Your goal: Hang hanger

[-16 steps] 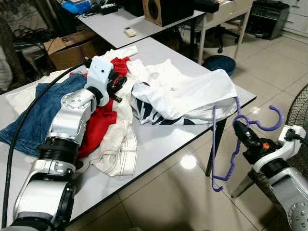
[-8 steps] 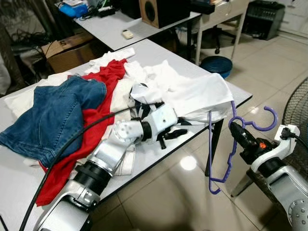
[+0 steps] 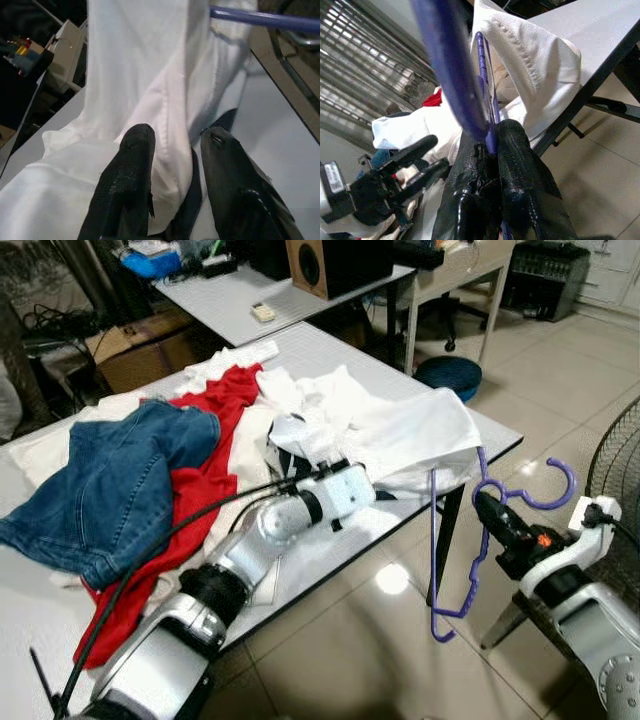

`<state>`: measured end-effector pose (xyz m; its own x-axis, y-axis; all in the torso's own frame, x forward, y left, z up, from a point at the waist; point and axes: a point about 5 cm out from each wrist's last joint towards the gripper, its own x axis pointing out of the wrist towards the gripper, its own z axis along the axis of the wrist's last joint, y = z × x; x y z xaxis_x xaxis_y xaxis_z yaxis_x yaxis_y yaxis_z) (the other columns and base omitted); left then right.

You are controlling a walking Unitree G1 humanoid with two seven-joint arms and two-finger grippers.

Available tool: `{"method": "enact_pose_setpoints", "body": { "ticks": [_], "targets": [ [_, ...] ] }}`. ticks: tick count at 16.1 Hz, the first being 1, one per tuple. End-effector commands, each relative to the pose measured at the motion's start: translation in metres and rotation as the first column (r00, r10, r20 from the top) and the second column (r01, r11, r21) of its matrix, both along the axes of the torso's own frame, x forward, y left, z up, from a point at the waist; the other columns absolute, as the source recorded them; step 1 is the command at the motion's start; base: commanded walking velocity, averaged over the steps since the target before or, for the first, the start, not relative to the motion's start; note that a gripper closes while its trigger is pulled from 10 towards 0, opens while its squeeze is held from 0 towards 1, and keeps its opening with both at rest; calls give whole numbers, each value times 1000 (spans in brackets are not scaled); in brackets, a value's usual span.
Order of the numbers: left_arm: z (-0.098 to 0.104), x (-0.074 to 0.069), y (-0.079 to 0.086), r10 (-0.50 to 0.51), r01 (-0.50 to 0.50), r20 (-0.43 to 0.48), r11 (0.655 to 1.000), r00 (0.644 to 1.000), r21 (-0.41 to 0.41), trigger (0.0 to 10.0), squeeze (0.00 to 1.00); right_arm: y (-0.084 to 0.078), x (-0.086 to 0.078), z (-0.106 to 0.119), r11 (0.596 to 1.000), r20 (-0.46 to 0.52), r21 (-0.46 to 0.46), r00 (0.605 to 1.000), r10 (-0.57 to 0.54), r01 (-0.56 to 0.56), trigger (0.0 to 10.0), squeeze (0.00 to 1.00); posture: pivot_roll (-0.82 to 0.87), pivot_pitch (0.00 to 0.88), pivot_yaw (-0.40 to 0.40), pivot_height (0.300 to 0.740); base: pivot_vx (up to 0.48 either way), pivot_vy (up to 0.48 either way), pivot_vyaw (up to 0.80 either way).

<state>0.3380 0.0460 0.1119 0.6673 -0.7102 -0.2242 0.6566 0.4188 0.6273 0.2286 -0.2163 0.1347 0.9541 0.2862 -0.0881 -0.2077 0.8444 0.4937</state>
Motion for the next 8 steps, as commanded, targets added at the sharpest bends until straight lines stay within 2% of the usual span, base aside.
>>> {"method": "enact_pose_setpoints", "body": {
  "ticks": [1, 5, 8],
  "targets": [
    [-4, 3, 2, 10, -11, 27, 998, 1000, 56, 10000, 0, 3, 1, 4, 1000, 11, 3, 1000, 15, -15, 10000, 0, -168, 11, 163, 740, 0, 0, 0],
    [-10, 13, 6, 49, -74, 121, 974, 991, 212, 10000, 0, 5, 2, 7, 1000, 20, -3, 1000, 24, -24, 10000, 0, -175, 13, 169, 740, 0, 0, 0],
    [-16, 18, 14, 83, -116, 119, 944, 989, 308, 10000, 0, 6, 1, 6, 1000, 19, -2, 1000, 23, -23, 10000, 0, -179, 14, 176, 740, 0, 0, 0]
  ]
}}
